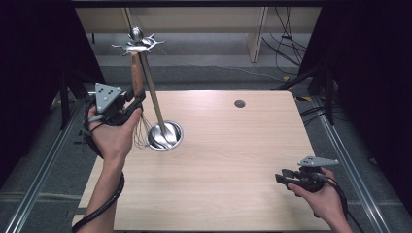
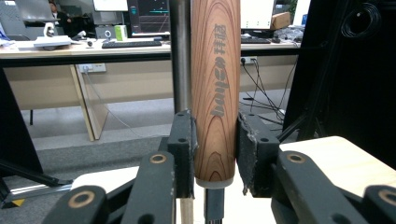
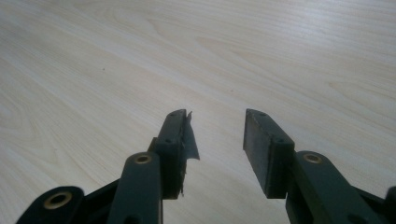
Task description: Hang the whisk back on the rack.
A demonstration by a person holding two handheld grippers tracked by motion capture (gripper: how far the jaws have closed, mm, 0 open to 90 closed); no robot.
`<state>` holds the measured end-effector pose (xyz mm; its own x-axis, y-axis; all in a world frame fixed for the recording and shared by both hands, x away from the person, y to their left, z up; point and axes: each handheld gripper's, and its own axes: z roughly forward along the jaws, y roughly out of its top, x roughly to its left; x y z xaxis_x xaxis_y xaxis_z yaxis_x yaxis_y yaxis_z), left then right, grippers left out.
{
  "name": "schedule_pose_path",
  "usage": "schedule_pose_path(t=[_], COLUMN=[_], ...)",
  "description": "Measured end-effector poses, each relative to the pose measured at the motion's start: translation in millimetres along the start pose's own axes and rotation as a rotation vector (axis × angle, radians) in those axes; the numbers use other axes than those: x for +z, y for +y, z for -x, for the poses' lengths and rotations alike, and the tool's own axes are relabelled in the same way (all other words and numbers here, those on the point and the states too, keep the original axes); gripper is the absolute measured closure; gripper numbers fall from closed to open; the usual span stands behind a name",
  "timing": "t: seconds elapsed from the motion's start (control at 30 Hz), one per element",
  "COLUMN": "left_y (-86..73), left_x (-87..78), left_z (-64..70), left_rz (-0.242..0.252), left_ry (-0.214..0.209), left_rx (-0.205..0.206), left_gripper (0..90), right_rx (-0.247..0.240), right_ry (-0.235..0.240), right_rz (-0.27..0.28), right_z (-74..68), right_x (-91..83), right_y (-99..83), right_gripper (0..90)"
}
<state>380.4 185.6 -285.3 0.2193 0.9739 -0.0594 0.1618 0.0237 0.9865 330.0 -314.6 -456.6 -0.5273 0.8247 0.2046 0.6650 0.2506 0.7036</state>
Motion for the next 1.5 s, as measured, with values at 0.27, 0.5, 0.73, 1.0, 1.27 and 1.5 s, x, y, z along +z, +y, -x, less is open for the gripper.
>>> schedule_pose_path(t=[0.27,0.5,0.73,1.0,1.27,1.5], left_y=[-2.2,-4.9,-4.0,-3.8,-4.6,-2.2], left_x=[-4.9,-7.3,-10.3,-12.0,-10.7,-10.0], left_z=[-6.6,-10.9,-12.9,-16.3,-21.7,-27.1], left_rz=[0.006,0.011,0.027,0.023,0.009,0.005], left_ry=[0.012,0.01,0.014,0.017,-0.005,-0.036], left_rx=[-0.002,0.006,0.011,0.015,0.018,0.029], left_gripper=[68.2,68.2,68.2,68.2,68.2,68.2], right_rx=[-0.021,-0.007,-0.021,-0.018,-0.031,-0.033], right_ry=[-0.002,-0.004,-0.003,-0.003,-0.011,-0.016], right_rz=[0.001,-0.003,0.001,0.0,0.001,0.001], right_z=[2.1,0.4,2.6,2.3,2.4,2.6], right_x=[1.0,1.0,1.0,1.0,0.6,0.6], right_y=[0.4,0.2,0.4,0.5,0.7,0.6], right_gripper=[60.5,60.5,60.5,60.5,60.5,60.1])
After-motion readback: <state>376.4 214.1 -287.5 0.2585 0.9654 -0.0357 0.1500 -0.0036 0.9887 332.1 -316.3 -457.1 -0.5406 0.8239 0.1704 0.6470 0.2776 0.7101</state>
